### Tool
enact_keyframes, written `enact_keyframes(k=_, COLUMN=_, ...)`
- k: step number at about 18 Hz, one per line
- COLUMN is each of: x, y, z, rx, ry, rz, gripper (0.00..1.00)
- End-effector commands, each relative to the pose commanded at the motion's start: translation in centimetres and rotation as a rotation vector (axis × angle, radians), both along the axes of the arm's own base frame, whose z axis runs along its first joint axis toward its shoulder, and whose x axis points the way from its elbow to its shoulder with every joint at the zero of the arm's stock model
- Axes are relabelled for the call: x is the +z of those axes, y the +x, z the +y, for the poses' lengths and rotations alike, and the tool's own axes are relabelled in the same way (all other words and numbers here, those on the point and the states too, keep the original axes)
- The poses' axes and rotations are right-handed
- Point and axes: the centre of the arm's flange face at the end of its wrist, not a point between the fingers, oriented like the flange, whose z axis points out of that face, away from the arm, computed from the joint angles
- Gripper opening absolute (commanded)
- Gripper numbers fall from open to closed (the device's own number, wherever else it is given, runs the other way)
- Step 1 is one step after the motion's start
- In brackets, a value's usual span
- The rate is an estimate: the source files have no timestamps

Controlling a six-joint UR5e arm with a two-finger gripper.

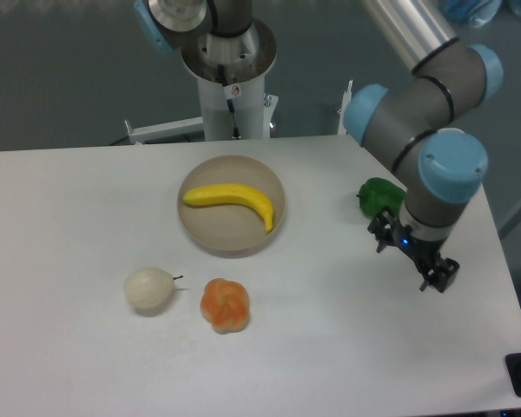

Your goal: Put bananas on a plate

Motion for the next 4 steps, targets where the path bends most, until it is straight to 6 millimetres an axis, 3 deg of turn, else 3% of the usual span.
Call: enact_keyframes(k=4, x=-0.37, y=0.03, z=0.1, rx=-0.003, ry=-0.003, rz=-0.001, gripper=1.0)
